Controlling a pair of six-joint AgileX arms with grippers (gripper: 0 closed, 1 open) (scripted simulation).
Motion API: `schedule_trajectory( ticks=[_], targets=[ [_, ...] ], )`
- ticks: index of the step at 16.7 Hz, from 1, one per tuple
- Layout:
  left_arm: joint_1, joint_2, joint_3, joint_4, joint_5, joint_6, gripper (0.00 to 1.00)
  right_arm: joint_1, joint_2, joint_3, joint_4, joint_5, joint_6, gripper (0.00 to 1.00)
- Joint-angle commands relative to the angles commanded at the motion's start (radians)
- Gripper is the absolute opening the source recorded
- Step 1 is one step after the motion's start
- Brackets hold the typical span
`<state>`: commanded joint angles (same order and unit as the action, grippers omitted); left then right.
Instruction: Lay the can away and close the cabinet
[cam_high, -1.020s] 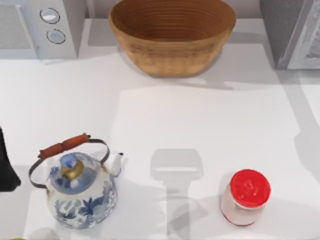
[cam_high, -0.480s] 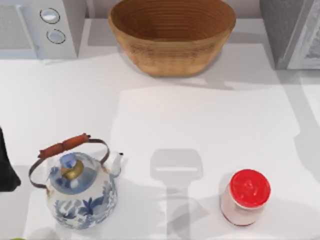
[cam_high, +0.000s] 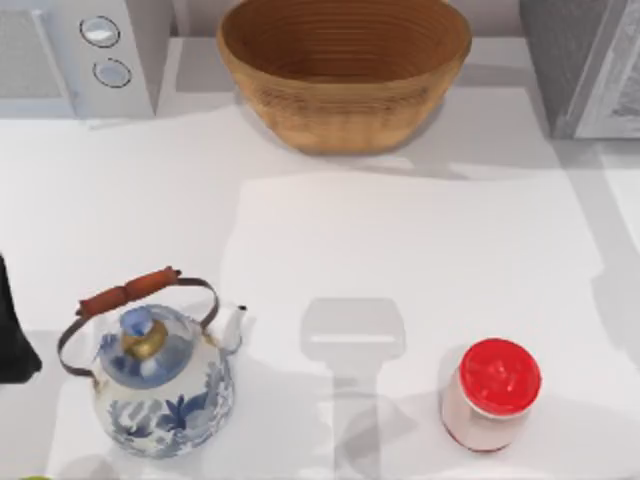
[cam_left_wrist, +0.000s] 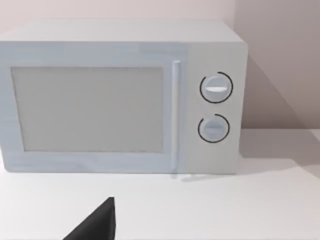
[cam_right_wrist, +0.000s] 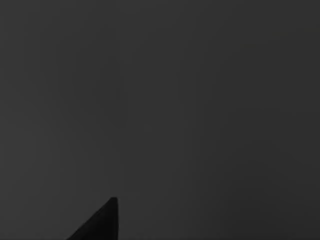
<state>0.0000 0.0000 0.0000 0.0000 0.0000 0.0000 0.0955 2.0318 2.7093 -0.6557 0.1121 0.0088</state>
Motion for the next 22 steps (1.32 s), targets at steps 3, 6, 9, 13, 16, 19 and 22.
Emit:
schedule_trajectory(
  ticks=[3, 6, 9, 13, 16, 19, 22],
  targets=[
    [0.000, 0.000, 0.000, 0.000, 0.000, 0.000, 1.00, -0.005, -0.145, -0.154, 0.058, -0.025, -0.015, 1.00],
    [0.000, 0.000, 0.000, 0.000, 0.000, 0.000, 1.00, -0.010, -0.361, -0.403, 0.143, -0.059, -0.034, 1.00],
    [0.000, 0.000, 0.000, 0.000, 0.000, 0.000, 1.00, -0.017, -0.627, -0.743, 0.241, -0.096, -0.051, 1.00],
    [0.000, 0.000, 0.000, 0.000, 0.000, 0.000, 1.00, -0.029, -1.021, -1.307, 0.373, -0.135, -0.067, 1.00],
    [0.000, 0.000, 0.000, 0.000, 0.000, 0.000, 1.00, -0.042, -1.313, -1.745, 0.464, -0.149, -0.067, 1.00],
    [0.000, 0.000, 0.000, 0.000, 0.000, 0.000, 1.00, -0.057, -1.576, -2.122, 0.539, -0.150, -0.058, 1.00],
    [0.000, 0.000, 0.000, 0.000, 0.000, 0.000, 1.00, -0.072, -1.787, -2.408, 0.594, -0.140, -0.042, 1.00]
  ],
)
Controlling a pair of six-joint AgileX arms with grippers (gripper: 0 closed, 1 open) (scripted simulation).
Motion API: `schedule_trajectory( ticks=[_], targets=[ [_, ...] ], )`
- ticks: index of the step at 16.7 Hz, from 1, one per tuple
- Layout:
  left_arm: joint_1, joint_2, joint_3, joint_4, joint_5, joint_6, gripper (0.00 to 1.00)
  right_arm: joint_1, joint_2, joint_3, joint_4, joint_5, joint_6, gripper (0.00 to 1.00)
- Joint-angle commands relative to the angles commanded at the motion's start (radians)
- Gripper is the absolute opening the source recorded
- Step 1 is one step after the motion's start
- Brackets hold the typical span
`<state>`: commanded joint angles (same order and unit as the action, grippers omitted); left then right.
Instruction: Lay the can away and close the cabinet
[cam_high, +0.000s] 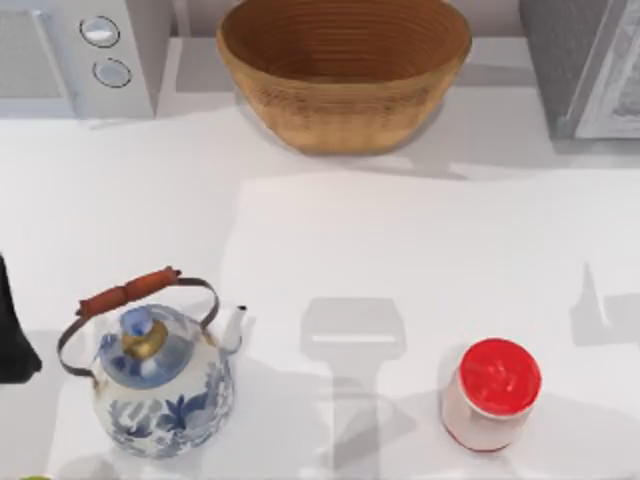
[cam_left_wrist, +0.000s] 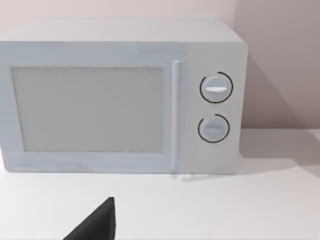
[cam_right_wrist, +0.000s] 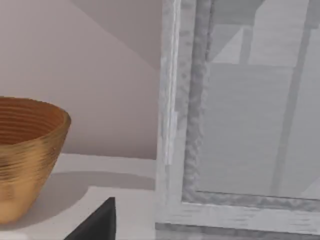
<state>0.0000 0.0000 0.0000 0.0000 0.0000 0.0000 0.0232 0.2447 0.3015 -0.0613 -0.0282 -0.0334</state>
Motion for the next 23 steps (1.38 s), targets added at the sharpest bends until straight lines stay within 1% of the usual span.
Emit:
schedule_trajectory(
  ticks=[3, 6, 14, 16, 18, 23],
  targets=[
    [0.000, 0.000, 0.000, 0.000, 0.000, 0.000, 1.00, -0.013, -0.148, -0.191, 0.039, 0.014, 0.018, 1.00],
    [0.000, 0.000, 0.000, 0.000, 0.000, 0.000, 1.00, -0.022, -0.233, -0.290, 0.059, 0.026, 0.031, 1.00],
    [0.000, 0.000, 0.000, 0.000, 0.000, 0.000, 1.00, -0.029, -0.229, -0.298, 0.070, 0.018, 0.033, 1.00],
    [0.000, 0.000, 0.000, 0.000, 0.000, 0.000, 1.00, -0.071, -0.176, -0.287, 0.116, -0.025, 0.034, 1.00],
    [0.000, 0.000, 0.000, 0.000, 0.000, 0.000, 1.00, -0.138, -0.081, -0.265, 0.194, -0.097, 0.035, 1.00],
    [0.000, 0.000, 0.000, 0.000, 0.000, 0.000, 1.00, -0.381, 0.301, -0.180, 0.483, -0.353, 0.034, 1.00]
  ],
)
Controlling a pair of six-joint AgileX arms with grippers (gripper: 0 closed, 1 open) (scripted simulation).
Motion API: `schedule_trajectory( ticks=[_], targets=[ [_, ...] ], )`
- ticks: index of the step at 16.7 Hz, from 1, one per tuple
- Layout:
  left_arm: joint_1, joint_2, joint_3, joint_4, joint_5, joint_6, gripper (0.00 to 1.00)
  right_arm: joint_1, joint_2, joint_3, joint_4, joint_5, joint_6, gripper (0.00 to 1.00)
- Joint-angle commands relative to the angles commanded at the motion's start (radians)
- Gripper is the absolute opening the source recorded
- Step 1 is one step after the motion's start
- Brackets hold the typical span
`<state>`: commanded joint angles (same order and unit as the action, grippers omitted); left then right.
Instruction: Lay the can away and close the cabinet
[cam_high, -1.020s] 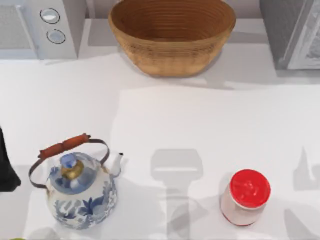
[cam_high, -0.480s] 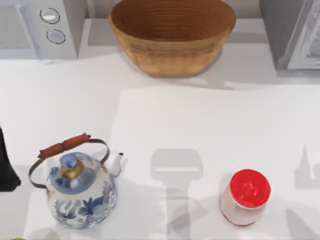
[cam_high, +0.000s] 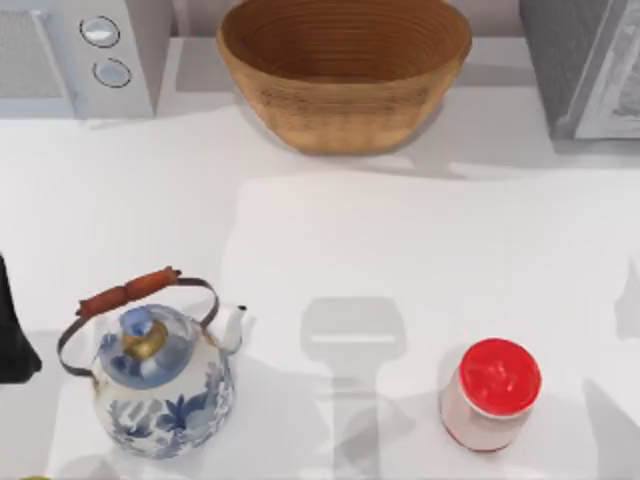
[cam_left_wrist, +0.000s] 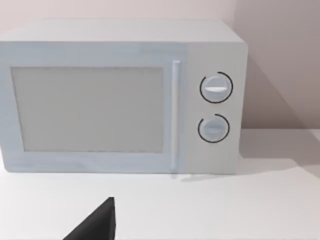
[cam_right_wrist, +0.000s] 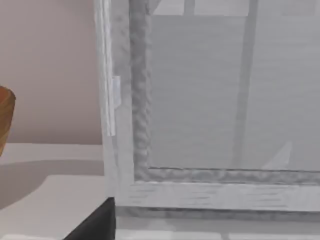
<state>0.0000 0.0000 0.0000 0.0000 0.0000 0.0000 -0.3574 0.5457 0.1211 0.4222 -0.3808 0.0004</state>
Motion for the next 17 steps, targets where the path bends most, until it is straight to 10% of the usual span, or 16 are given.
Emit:
schedule_trajectory(
  ticks=[10, 17],
  targets=[
    [0.000, 0.000, 0.000, 0.000, 0.000, 0.000, 1.00, -0.518, 0.809, 0.194, 0.616, -0.511, 0.010, 1.00],
    [0.000, 0.000, 0.000, 0.000, 0.000, 0.000, 1.00, -0.667, 1.006, 0.246, 0.778, -0.633, 0.021, 1.00]
  ],
)
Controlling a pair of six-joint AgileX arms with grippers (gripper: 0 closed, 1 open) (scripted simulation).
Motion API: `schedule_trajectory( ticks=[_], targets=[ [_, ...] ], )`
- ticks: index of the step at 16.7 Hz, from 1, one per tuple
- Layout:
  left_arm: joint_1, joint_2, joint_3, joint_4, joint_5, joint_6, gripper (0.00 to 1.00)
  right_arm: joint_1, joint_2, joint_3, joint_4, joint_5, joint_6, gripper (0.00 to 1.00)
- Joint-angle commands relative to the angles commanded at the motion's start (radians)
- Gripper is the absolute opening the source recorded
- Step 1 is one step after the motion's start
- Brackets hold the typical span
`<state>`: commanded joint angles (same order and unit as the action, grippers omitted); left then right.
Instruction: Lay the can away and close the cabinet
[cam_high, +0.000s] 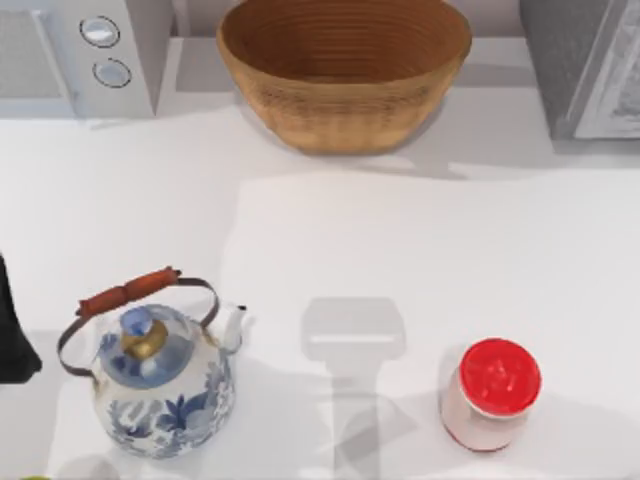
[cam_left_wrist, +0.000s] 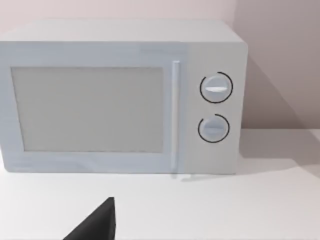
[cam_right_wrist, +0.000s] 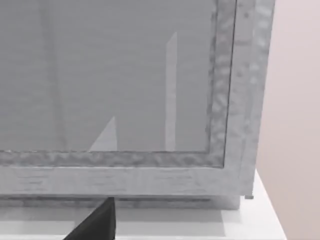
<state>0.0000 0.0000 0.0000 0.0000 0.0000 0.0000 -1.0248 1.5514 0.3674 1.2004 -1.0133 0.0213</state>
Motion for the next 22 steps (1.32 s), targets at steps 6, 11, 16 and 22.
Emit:
schedule_trajectory(
  ticks=[6, 11, 16, 22],
  targets=[
    [0.000, 0.000, 0.000, 0.000, 0.000, 0.000, 1.00, 0.005, -0.003, 0.026, -0.033, -0.003, -0.001, 1.00],
    [0.000, 0.000, 0.000, 0.000, 0.000, 0.000, 1.00, 0.002, -0.016, 0.250, -0.264, -0.031, -0.005, 1.00],
    [0.000, 0.000, 0.000, 0.000, 0.000, 0.000, 1.00, -0.009, -0.056, 0.609, -0.692, -0.053, -0.014, 1.00],
    [0.000, 0.000, 0.000, 0.000, 0.000, 0.000, 1.00, -0.007, -0.134, 1.049, -1.238, -0.052, -0.008, 1.00]
  ],
)
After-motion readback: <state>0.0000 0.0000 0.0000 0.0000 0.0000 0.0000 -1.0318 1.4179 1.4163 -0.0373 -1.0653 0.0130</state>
